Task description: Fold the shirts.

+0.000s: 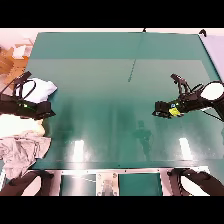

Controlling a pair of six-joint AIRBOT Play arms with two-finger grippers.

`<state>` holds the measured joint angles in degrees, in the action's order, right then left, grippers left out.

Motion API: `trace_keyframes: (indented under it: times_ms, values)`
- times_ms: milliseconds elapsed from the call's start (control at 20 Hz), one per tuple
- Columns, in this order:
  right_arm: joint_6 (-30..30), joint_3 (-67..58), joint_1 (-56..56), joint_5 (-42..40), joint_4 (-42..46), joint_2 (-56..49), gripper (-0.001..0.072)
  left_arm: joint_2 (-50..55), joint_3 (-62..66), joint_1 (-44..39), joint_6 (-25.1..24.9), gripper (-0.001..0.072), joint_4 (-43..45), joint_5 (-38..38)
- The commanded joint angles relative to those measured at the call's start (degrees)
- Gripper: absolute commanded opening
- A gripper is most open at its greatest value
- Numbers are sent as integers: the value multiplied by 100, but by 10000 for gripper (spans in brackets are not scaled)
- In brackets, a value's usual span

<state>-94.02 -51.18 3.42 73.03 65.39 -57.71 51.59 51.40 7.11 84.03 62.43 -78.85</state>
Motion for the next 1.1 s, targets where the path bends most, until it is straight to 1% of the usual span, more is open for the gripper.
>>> trace_keyframes:
  times_ms: [0,450,600,650,750,800,850,900,950,1000,1050]
  values:
    - [-2,2,7,2,0,4,16,-2,-2,-4,-2,24,0,2]
    - [-2,2,7,2,0,4,17,-4,-2,-4,-2,23,0,13]
    - [-2,2,7,2,-2,4,17,-2,-2,-4,-4,23,-195,210]
    - [-2,2,7,-13,-2,4,17,2,-2,-4,-35,23,-210,518]
    - [0,2,7,-291,0,4,17,4,-2,-4,-57,23,-90,1333]
    - [-2,2,7,-431,0,4,17,4,13,-4,-219,23,98,1790]
    - [0,2,7,-516,-2,4,17,20,76,-4,-374,25,533,2328]
    - [0,2,7,-634,0,2,16,26,170,11,-264,247,1126,2844]
    - [0,2,7,-734,0,2,18,28,267,116,155,704,1779,3449]
    - [0,2,7,-796,0,2,62,85,396,339,579,693,2345,3842]
    - [0,2,7,-879,2,2,187,264,601,671,761,691,2758,3921]
